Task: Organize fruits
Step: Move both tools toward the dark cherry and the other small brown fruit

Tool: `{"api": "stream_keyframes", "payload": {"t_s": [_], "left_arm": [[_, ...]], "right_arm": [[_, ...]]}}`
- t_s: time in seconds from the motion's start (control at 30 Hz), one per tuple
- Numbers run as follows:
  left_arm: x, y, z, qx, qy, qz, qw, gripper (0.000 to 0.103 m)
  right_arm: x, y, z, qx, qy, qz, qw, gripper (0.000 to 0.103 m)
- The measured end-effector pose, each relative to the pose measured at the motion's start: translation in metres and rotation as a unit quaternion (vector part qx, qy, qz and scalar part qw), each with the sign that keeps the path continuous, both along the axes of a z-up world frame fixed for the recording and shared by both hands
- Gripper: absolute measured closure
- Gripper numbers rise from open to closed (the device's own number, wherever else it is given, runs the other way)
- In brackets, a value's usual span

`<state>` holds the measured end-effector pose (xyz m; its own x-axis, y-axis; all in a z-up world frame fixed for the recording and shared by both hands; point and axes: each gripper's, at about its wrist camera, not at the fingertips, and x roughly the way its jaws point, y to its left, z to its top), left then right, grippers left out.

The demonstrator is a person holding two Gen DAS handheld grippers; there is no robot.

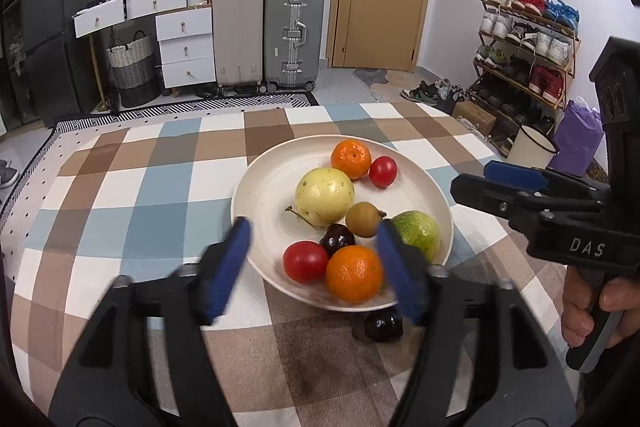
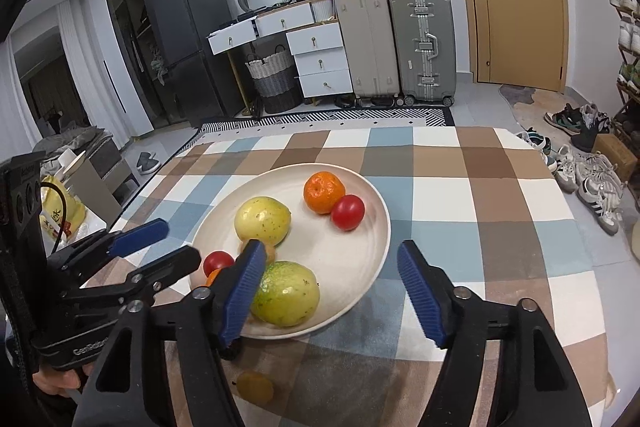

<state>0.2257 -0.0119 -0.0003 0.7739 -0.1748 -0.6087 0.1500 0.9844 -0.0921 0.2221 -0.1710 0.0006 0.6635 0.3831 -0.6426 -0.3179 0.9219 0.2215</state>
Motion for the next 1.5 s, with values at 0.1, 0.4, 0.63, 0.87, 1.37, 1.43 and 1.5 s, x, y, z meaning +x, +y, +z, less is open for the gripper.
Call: {"api": "stream_keyframes", "payload": {"t_s": [0.1, 0.4, 0.63, 0.87, 1.37, 1.43, 1.5], "left_arm": [[-0.011, 0.003, 0.008, -0.002, -0.015, 0.003, 0.9999, 0.020], [-0.040, 0.011, 0.013, -0.016, -0.018, 0.010, 0.9997, 0.001], [-0.058, 0.014, 0.004, -0.009, -0.012, 0.013, 0.9998, 0.001], [-0.060, 0.005, -0.008, 0.007, 0.005, -0.002, 1.0000, 0.001], [-0.049, 0.005, -0.024, 0.009, 0.037, 0.000, 0.9993, 0.001], [-0.049, 0.006, -0.024, 0.010, 0.036, 0.003, 0.9993, 0.001], [-0.047, 0.008, -0.025, 0.006, 0.039, 0.004, 0.9992, 0.001]], "right_arm": [[-0.008, -0.007, 0.004, 0.009, -0.006, 0.001, 1.000, 0.014], [-0.029, -0.016, 0.002, 0.003, -0.005, 0.013, 1.000, 0.001], [-0.045, -0.005, -0.010, -0.027, -0.001, 0.040, 0.999, 0.001], [-0.043, 0.004, -0.024, -0.048, 0.025, 0.057, 0.997, 0.001], [-0.044, 0.016, -0.048, -0.068, 0.072, 0.098, 0.990, 0.001], [-0.046, 0.020, -0.049, -0.074, 0.073, 0.108, 0.989, 0.001], [-0.049, 0.026, -0.052, -0.083, 0.075, 0.118, 0.987, 0.001]]}}
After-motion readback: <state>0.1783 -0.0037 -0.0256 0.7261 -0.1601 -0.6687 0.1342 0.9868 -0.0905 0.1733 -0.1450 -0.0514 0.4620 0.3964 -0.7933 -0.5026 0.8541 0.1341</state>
